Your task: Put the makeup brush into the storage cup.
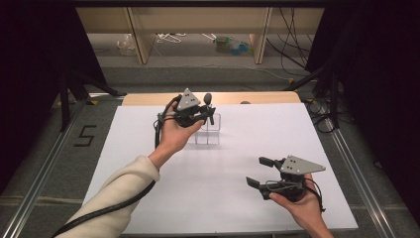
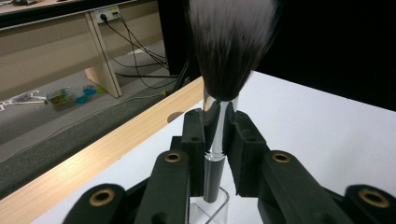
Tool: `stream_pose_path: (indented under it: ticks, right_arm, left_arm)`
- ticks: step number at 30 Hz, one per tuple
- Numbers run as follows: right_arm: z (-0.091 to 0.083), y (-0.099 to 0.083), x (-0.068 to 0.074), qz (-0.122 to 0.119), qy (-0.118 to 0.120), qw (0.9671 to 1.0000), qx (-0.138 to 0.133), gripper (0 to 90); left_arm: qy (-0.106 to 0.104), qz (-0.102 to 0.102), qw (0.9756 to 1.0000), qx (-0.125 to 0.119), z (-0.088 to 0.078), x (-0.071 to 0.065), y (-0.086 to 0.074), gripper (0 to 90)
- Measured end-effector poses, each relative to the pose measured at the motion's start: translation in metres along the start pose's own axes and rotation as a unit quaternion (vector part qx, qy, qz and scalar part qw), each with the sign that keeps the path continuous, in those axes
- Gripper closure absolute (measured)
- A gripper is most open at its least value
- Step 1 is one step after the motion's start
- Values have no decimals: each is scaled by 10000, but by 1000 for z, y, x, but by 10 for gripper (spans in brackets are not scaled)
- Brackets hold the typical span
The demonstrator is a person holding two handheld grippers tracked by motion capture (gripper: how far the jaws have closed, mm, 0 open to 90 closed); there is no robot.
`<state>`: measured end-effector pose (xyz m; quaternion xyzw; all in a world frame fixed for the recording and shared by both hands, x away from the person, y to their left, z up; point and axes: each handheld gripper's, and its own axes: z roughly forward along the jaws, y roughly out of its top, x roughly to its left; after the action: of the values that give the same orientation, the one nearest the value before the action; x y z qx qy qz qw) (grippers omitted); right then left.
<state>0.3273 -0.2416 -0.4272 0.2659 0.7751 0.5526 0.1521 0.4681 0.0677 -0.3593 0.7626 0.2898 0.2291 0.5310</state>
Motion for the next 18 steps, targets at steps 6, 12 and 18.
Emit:
stream_pose_path:
  ticks: [6, 12, 18]
  right_arm:
    - [0, 0, 0, 8, 3, 10000, 1, 193]
    - [1, -1, 0, 2, 33, 10000, -88, 193]
    - [0, 0, 0, 6, 16, 10000, 2, 193]
  left_arm:
    - [11, 19, 10000, 17, 3, 1, 0, 776]
    - [26, 47, 10000, 30, 5, 3, -1, 775]
    - [42, 24, 10000, 42, 7, 4, -2, 776]
